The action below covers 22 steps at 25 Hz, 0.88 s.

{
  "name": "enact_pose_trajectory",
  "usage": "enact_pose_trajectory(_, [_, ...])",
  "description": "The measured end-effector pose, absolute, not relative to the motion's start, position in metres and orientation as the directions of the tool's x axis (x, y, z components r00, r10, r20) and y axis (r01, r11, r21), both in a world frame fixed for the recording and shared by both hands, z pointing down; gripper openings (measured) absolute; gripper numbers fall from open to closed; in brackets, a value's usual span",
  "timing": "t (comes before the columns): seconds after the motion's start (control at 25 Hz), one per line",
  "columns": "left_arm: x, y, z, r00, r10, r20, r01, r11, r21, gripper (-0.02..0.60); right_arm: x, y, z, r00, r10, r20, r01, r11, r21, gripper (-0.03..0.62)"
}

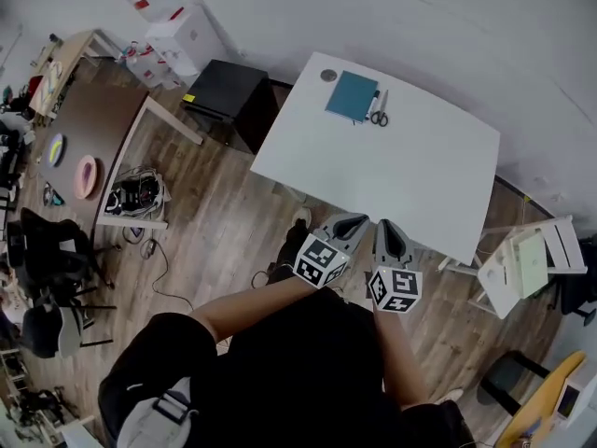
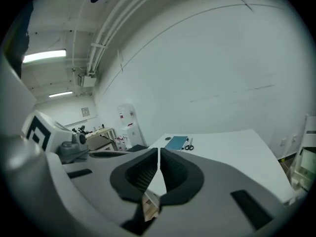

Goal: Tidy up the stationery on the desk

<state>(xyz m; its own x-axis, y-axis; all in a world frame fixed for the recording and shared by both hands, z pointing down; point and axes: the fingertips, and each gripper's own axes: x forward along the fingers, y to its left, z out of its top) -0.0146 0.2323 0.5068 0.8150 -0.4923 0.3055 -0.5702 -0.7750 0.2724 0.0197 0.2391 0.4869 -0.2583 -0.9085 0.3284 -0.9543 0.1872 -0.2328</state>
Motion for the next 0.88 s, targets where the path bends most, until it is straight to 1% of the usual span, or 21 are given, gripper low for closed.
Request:
enact_pose_trajectory(0.08, [-0.006,0.260,0.494,0.816,-0.504,0.283,-0.569,-0.789,0.232,0.014,0.024,0.260,0.472,-0.264,-0.913,0.310,-0.950,0.192,-0.244,0.040])
enact_pose_trajectory(0.16, [-0.010,0.280,0.475,0.799,-0.543,0.259,-0.597,-0.770,0.225,0.014,0.026,0.282,0.451,-0.259,-0.925,0.278,-0.950,0.192,-0.245,0.040])
enact_pose_trajectory(0.28, [-0.019,0.299,0.453,0.769,-0.594,0.236,-0.638,-0.736,0.227,0.014,0.026,0.307,0.430,-0.227,-0.944,0.240,-0.967,0.190,-0.169,0.040])
enact_pose_trajectory(0.48, [-0.024,0.328,0.436,0.776,-0.598,0.199,-0.628,-0.762,0.159,0.014,0.017,0.335,0.423,-0.195,-0.961,0.195,-0.976,0.170,-0.139,0.037])
enact_pose_trajectory(0.64, [-0.030,0.335,0.422,0.771,-0.618,0.153,-0.636,-0.760,0.134,0.014,0.007,0.346,0.418,-0.187,-0.964,0.188,-0.981,0.174,-0.087,0.034])
enact_pose_trajectory(0.88, [-0.045,0.347,0.414,0.757,-0.640,0.133,-0.654,-0.746,0.130,0.014,-0.011,0.360,0.414,-0.192,-0.964,0.185,-0.981,0.190,-0.029,0.035])
